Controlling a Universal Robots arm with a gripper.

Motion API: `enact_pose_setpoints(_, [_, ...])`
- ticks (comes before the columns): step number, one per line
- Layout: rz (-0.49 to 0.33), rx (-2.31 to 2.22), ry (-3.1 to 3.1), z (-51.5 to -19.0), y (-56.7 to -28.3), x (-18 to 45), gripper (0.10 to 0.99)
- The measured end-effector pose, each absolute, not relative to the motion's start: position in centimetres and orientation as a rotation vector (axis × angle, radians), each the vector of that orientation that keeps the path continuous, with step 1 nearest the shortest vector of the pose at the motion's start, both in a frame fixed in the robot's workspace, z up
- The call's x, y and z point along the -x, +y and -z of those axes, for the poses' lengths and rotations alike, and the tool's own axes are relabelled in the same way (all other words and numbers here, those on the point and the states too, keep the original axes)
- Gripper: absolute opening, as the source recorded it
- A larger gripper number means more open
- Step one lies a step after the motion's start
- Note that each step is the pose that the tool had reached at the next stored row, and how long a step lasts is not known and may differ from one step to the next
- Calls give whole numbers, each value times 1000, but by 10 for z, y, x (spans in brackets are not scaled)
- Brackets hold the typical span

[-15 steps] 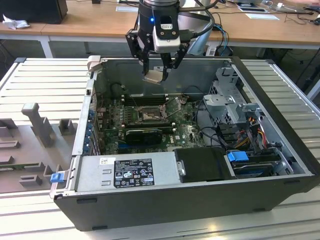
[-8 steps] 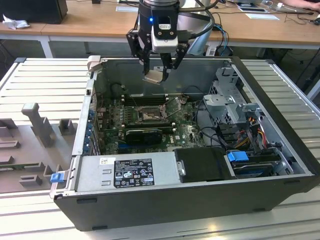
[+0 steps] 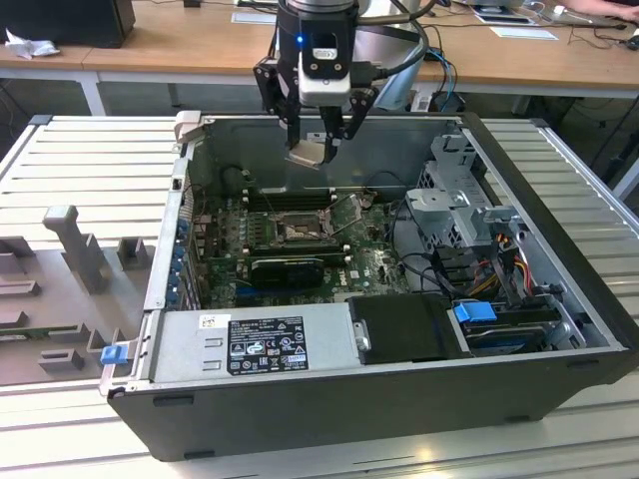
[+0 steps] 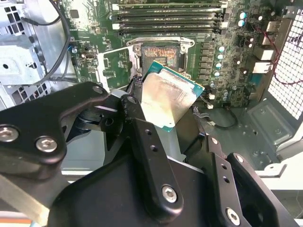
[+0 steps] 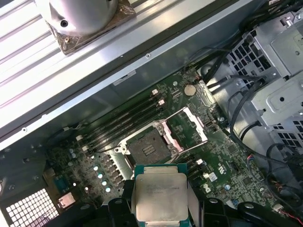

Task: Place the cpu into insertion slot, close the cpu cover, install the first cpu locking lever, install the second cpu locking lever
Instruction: 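Place the cpu into insertion slot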

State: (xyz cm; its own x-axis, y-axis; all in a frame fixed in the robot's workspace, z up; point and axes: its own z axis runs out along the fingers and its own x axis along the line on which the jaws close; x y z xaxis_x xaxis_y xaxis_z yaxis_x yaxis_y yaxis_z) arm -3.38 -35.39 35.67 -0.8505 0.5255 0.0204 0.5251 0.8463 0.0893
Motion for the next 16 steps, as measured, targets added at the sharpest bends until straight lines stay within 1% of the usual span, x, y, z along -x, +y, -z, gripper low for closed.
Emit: enact_pose_setpoints(16, [-135, -967, 2976, -352, -354, 34, 529])
